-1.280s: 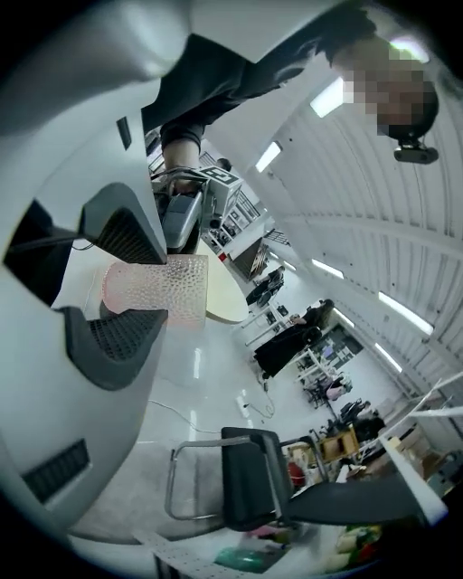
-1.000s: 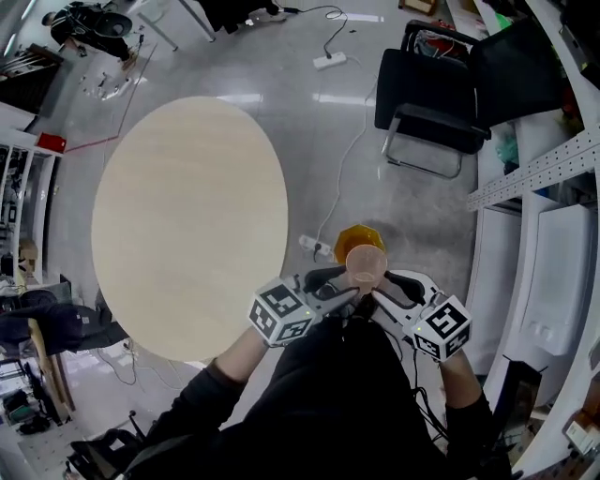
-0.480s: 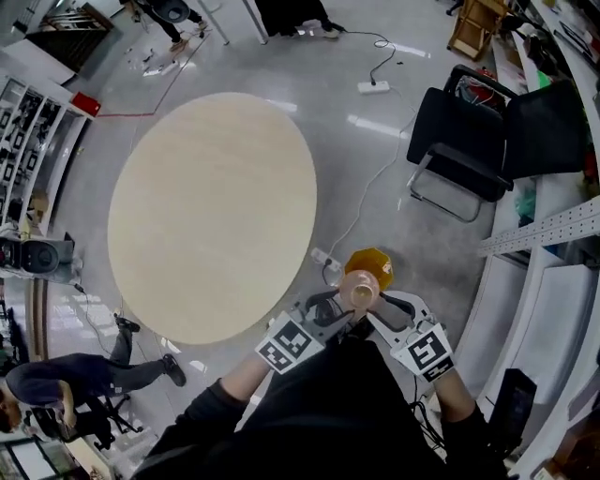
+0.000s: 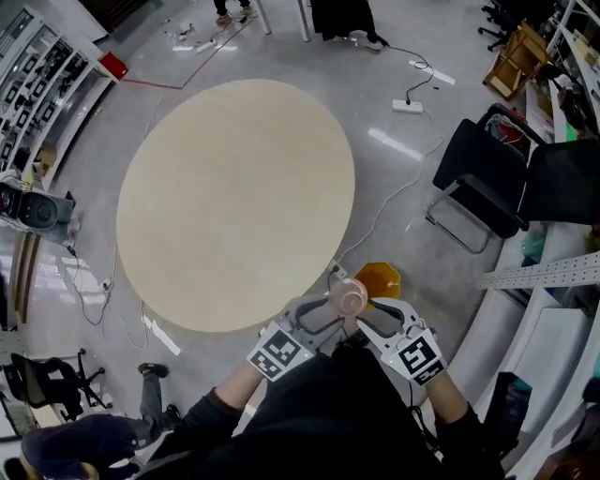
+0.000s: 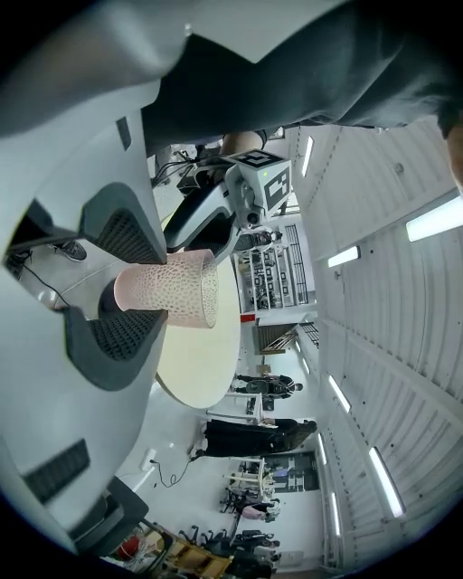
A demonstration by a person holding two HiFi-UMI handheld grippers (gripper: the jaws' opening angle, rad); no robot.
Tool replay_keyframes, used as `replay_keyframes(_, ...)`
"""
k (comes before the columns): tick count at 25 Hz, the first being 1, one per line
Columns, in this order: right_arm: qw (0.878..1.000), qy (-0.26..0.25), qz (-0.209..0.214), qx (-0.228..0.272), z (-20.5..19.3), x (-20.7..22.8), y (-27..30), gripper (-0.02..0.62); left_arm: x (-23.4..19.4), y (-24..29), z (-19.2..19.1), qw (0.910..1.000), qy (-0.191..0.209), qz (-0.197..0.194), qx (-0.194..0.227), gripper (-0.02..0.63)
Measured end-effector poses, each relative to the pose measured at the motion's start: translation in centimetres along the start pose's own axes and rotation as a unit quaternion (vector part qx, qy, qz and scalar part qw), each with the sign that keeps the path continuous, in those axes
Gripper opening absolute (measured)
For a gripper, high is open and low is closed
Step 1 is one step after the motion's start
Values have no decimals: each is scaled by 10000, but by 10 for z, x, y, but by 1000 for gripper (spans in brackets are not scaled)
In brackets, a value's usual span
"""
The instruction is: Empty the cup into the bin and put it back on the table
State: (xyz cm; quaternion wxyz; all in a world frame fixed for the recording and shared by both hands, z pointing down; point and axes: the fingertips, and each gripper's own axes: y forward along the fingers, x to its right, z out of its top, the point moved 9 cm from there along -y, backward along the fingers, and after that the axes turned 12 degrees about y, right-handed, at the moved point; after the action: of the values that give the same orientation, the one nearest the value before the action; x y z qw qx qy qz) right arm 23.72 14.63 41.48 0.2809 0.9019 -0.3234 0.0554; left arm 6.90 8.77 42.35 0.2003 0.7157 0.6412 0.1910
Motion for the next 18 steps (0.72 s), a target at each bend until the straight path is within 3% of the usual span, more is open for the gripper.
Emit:
replay_keyframes(7,9997,-106,-25,-204,32,-27,52,164,-35,-47,-24,9994,-106,235,234,209)
replay_keyframes(18,9970,-459,418,-459,82,-93,183,164,-101,-161,-94,9959,-267,828,247,209)
